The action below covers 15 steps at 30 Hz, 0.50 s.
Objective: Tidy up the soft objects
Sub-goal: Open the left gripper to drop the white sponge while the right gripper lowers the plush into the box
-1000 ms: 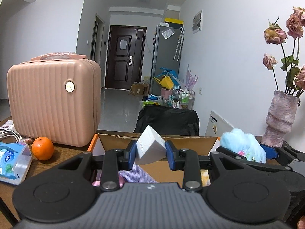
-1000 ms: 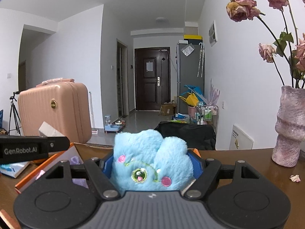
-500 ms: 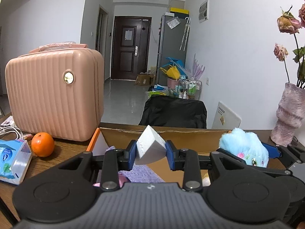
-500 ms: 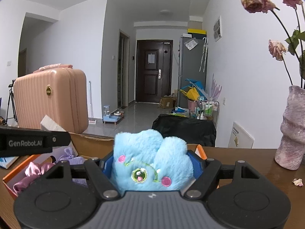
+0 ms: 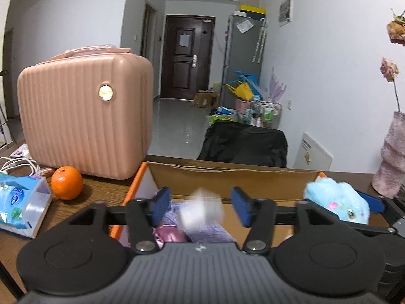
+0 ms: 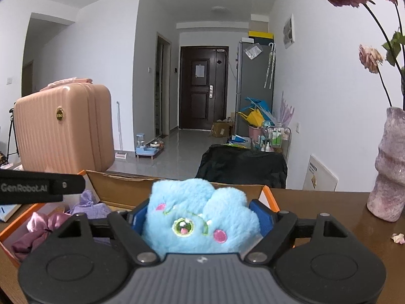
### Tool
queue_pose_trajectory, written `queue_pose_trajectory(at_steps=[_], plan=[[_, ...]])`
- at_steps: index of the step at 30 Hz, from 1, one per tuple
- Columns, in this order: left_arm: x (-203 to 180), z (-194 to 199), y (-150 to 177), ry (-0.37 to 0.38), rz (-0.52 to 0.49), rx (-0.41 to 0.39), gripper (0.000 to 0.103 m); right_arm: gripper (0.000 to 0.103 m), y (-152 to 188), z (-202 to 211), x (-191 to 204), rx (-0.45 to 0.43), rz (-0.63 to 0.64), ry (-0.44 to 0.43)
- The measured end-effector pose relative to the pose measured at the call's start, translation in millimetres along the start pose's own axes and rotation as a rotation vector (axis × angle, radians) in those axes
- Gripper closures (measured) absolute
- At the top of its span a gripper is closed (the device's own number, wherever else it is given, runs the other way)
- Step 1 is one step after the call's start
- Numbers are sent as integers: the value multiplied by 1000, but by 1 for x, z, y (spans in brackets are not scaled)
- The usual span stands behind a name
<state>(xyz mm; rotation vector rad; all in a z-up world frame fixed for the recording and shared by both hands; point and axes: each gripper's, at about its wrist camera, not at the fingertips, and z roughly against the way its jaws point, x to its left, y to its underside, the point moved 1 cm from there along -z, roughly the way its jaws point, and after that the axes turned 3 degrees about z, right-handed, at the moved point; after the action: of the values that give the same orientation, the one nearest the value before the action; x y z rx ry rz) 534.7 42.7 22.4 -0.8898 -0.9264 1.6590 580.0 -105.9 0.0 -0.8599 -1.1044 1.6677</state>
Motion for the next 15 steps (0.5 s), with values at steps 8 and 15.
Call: queue_pose_trajectory(at_steps=[8, 15], plan=[[7, 6, -3, -51, 19, -37, 4, 0, 3, -2, -7, 11, -20, 20], [8, 8, -4, -54, 23, -45, 1, 0, 4, -1, -9, 20, -29, 22]])
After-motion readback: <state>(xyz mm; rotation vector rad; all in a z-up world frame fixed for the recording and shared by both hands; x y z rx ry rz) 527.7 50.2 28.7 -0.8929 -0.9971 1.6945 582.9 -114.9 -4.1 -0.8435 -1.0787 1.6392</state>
